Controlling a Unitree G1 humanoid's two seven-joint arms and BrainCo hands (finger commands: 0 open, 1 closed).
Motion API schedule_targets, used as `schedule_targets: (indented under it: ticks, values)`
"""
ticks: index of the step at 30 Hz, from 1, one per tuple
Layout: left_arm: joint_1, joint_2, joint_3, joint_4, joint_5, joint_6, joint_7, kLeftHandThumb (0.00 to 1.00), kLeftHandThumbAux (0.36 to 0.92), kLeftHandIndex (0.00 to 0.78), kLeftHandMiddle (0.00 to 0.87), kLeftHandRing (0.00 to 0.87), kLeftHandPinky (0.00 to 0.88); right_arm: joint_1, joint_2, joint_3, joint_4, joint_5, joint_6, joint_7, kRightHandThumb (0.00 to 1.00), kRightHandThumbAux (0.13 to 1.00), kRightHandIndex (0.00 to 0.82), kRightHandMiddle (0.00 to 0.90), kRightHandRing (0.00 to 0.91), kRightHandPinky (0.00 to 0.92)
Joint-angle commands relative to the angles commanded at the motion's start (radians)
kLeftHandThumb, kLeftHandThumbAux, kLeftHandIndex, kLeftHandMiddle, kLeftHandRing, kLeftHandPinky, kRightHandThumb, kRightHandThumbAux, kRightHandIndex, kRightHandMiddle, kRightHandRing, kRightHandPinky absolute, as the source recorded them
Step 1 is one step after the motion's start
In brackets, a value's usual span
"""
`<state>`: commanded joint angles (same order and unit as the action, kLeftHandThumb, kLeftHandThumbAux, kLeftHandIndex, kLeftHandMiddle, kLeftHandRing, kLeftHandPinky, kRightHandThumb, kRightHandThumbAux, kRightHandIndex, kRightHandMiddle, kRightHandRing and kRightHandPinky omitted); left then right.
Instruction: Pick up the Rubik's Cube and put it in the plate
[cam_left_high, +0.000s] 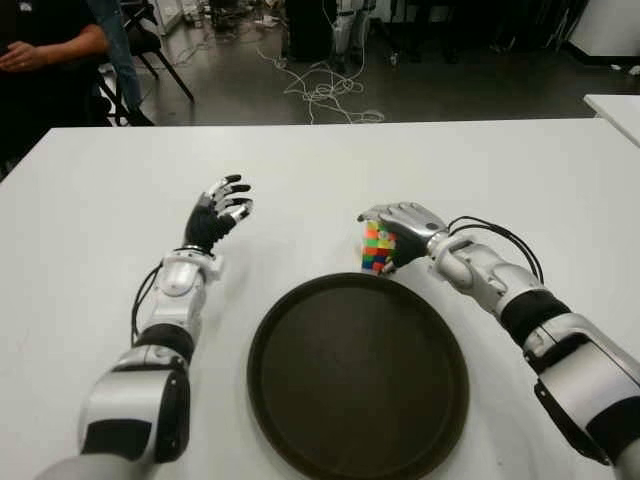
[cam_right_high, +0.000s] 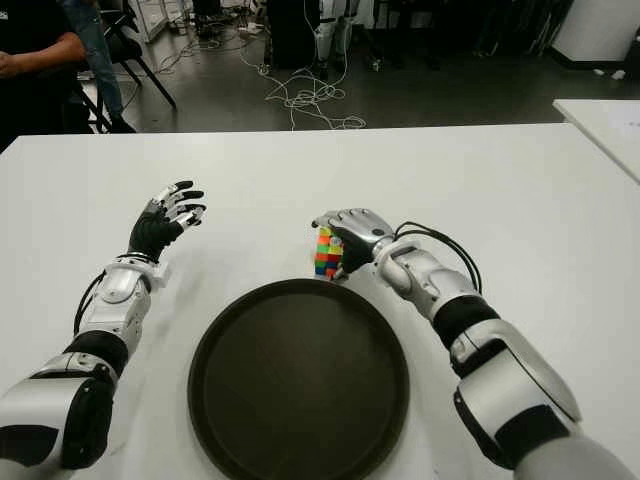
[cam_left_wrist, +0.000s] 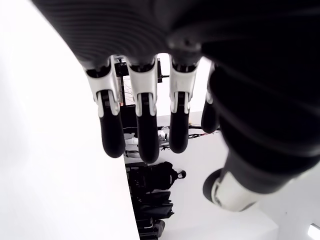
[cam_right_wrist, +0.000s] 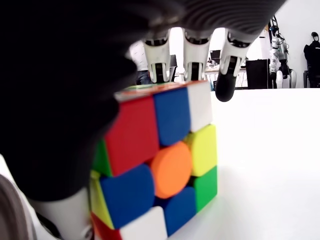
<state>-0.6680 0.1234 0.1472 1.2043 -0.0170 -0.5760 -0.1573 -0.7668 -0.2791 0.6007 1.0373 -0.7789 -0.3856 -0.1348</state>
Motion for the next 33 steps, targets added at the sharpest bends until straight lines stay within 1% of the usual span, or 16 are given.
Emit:
schedule_targets:
  ticks: [4,10,15,21,25,27,29,31,33]
  values:
    - [0.0,-0.001,-0.001,0.0,0.002,-0.002,0.006,0.117,0.764,0.198,0.262,0.279,0.32,-0.004,0.001,0.002,0.01,0.001,-0.001,0.004,0.0,0.825,0.192,0.227,0.226,0.199]
    - [0.0,-0.001,-0.004,0.0,0.006,0.009,0.018,0.116,0.776,0.188,0.255,0.272,0.315,-0.006,0.003,0.003,0.018,0.0,0.0,0.001,0.0,0.817,0.188,0.228,0.226,0.196]
    - [-0.002,-0.003,-0.005,0.001,0.003,0.018,0.023,0.124,0.773,0.188,0.257,0.28,0.325,-0.005,0.004,0.002,0.029,0.002,0.0,-0.005,0.0,0.805,0.183,0.226,0.225,0.192]
    - [-0.002,-0.004,-0.004,0.001,0.0,0.02,0.021,0.127,0.781,0.187,0.254,0.273,0.32,-0.005,0.004,0.002,0.033,0.002,-0.005,-0.015,0.0,0.803,0.202,0.25,0.246,0.217]
    - [-0.001,-0.004,-0.003,0.0,0.0,0.018,0.02,0.117,0.786,0.187,0.254,0.273,0.314,-0.007,0.005,0.003,0.034,0.0,0.0,-0.017,0.0,0.816,0.192,0.246,0.243,0.205]
    - [-0.001,-0.004,-0.003,0.0,0.0,0.018,0.02,0.116,0.789,0.185,0.254,0.272,0.312,-0.007,0.005,0.004,0.035,0.0,0.002,-0.017,0.0,0.837,0.197,0.258,0.258,0.234]
    - [-0.001,-0.004,-0.003,0.0,0.0,0.018,0.02,0.117,0.79,0.184,0.254,0.271,0.312,-0.008,0.005,0.004,0.035,0.0,0.002,-0.018,0.0,0.844,0.199,0.262,0.263,0.243]
    - [0.0,-0.004,-0.004,-0.002,0.001,0.017,0.022,0.12,0.792,0.184,0.252,0.27,0.313,-0.008,0.003,0.005,0.033,-0.003,0.001,-0.021,0.0,0.869,0.212,0.29,0.294,0.283]
    - [0.0,-0.004,-0.005,-0.002,0.002,0.016,0.023,0.121,0.79,0.186,0.253,0.27,0.314,-0.008,0.002,0.007,0.033,-0.004,0.001,-0.023,0.0,0.896,0.213,0.306,0.308,0.291]
